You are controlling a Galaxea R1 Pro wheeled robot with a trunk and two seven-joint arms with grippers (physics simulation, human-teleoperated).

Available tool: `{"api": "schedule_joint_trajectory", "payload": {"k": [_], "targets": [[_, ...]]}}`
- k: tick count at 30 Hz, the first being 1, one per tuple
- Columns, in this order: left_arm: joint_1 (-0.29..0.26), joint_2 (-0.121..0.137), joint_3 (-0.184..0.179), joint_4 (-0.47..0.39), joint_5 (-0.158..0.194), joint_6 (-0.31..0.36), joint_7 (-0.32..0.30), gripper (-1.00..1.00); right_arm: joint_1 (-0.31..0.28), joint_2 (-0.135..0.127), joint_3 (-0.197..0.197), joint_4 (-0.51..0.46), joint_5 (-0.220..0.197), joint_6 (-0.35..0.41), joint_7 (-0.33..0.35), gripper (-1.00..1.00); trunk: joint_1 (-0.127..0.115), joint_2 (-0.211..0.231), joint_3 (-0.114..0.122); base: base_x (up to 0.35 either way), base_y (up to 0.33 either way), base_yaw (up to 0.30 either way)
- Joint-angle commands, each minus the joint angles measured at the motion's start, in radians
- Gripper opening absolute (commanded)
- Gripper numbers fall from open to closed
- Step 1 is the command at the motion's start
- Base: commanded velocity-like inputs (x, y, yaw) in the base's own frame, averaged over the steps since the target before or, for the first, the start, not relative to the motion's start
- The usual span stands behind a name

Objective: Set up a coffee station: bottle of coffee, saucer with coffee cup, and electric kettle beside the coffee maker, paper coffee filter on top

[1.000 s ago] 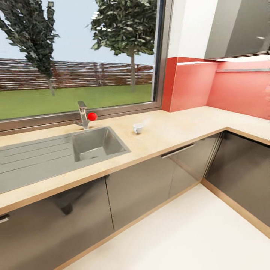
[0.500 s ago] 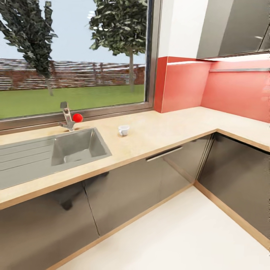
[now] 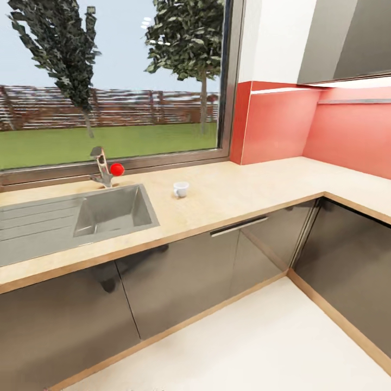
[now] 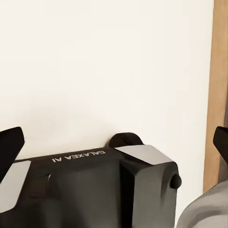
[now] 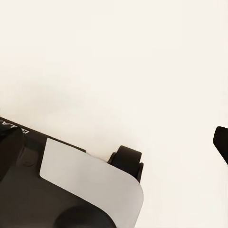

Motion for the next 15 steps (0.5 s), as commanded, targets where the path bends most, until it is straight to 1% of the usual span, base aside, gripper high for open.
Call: {"api": "schedule_joint_trajectory", "payload": {"k": [1,2,3,5,8,12,15], "targets": [[0.000,0.002,0.000,-0.001,0.011,0.010,-0.003,1.00,-0.001,0.000,0.007,0.004,-0.006,-0.008,0.003,1.00,0.000,0.000,-0.001,0.003,-0.017,0.266],[0.006,0.004,0.011,-0.001,0.011,0.010,-0.003,1.00,-0.002,0.001,0.007,0.004,-0.006,-0.008,0.003,1.00,0.000,0.000,-0.001,0.002,-0.011,0.268],[0.017,0.006,0.030,-0.001,0.011,0.010,-0.003,1.00,-0.002,0.001,0.007,0.004,-0.006,-0.008,0.002,1.00,0.000,0.000,-0.001,0.001,-0.007,0.269],[0.037,0.010,0.088,-0.001,0.011,0.010,-0.003,1.00,-0.002,0.001,0.007,0.004,-0.006,-0.008,0.002,1.00,0.000,0.000,-0.001,0.001,-0.004,0.271],[0.057,0.015,0.141,-0.001,0.011,0.010,-0.004,1.00,-0.002,0.001,0.007,0.004,-0.006,-0.008,0.002,1.00,0.000,0.000,-0.001,0.000,-0.002,0.271],[0.067,0.016,0.162,-0.001,0.011,0.009,-0.004,1.00,-0.002,0.001,0.007,0.004,-0.006,-0.008,0.002,1.00,0.000,0.000,-0.001,0.000,0.000,0.272],[0.069,0.017,0.167,-0.001,0.011,0.009,-0.003,1.00,-0.002,0.001,0.007,0.004,-0.006,-0.008,0.002,1.00,0.000,0.000,-0.001,0.002,-0.029,0.170]]}}
